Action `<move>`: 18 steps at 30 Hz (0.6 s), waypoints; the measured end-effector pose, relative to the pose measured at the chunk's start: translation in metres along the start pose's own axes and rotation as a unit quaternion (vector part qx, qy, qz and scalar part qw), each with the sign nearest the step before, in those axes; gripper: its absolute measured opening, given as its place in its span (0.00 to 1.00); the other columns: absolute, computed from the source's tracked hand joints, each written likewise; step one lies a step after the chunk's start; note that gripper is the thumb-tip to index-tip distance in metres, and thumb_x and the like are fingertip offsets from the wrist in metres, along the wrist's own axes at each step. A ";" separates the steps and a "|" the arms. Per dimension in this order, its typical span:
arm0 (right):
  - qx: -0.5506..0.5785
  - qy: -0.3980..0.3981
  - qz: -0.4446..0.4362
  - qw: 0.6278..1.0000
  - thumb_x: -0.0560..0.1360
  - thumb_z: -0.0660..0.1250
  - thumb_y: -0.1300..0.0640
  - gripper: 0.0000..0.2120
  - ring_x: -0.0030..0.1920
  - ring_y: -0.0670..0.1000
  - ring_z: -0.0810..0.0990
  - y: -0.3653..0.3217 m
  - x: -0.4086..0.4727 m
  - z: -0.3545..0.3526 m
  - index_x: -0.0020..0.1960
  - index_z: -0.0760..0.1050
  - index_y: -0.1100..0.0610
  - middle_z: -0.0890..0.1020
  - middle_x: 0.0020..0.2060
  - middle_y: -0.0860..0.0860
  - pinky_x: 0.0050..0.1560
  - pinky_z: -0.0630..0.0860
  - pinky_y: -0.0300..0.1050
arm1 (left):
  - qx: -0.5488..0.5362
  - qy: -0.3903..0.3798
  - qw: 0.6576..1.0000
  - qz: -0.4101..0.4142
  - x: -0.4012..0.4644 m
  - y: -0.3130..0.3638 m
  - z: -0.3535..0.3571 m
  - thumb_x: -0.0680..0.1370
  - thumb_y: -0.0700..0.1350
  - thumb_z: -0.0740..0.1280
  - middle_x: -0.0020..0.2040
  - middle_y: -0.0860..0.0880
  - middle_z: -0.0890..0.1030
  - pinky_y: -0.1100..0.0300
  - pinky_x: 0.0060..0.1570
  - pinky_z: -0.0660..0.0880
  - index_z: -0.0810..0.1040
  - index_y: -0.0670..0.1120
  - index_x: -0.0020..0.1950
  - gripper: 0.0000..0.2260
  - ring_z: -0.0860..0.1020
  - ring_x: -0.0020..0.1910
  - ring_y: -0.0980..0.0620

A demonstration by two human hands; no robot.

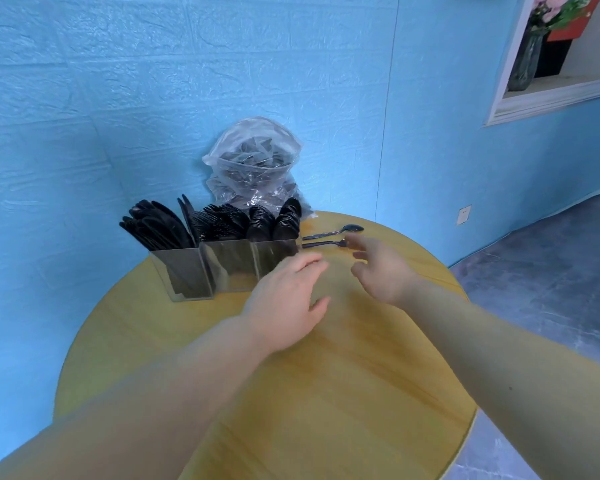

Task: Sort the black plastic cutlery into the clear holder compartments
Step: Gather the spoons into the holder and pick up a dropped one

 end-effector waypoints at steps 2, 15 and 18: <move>-0.050 0.015 0.014 0.999 0.77 0.58 0.62 0.27 0.69 0.51 0.68 0.022 -0.002 -0.012 0.75 0.59 0.53 0.68 0.71 0.49 0.66 0.64 0.42 | -0.021 -0.047 0.998 -0.027 0.013 0.013 0.018 0.79 0.53 0.61 0.75 0.54 0.60 0.59 0.69 0.59 0.60 0.49 0.76 0.27 0.60 0.72 0.54; -0.153 0.006 -0.005 0.988 0.81 0.52 0.55 0.24 0.75 0.50 0.58 0.086 0.045 -0.012 0.76 0.56 0.54 0.56 0.76 0.50 0.72 0.58 0.44 | 0.018 -0.087 0.988 -0.130 0.134 0.012 0.098 0.82 0.54 0.50 0.78 0.48 0.51 0.48 0.74 0.49 0.52 0.46 0.77 0.26 0.46 0.77 0.48; -0.180 0.011 -0.002 0.984 0.81 0.52 0.52 0.25 0.76 0.51 0.54 0.088 0.050 -0.011 0.77 0.53 0.55 0.54 0.77 0.50 0.73 0.54 0.45 | 0.025 -0.111 0.976 -0.185 0.154 0.001 0.111 0.81 0.60 0.46 0.79 0.48 0.48 0.44 0.74 0.46 0.50 0.48 0.78 0.28 0.44 0.77 0.49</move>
Point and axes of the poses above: each hand's wrist, its own x-axis towards the middle knuckle, its own z-axis out of the palm, y = z × x, the point moved 1 cm from there along x, towards the middle knuckle
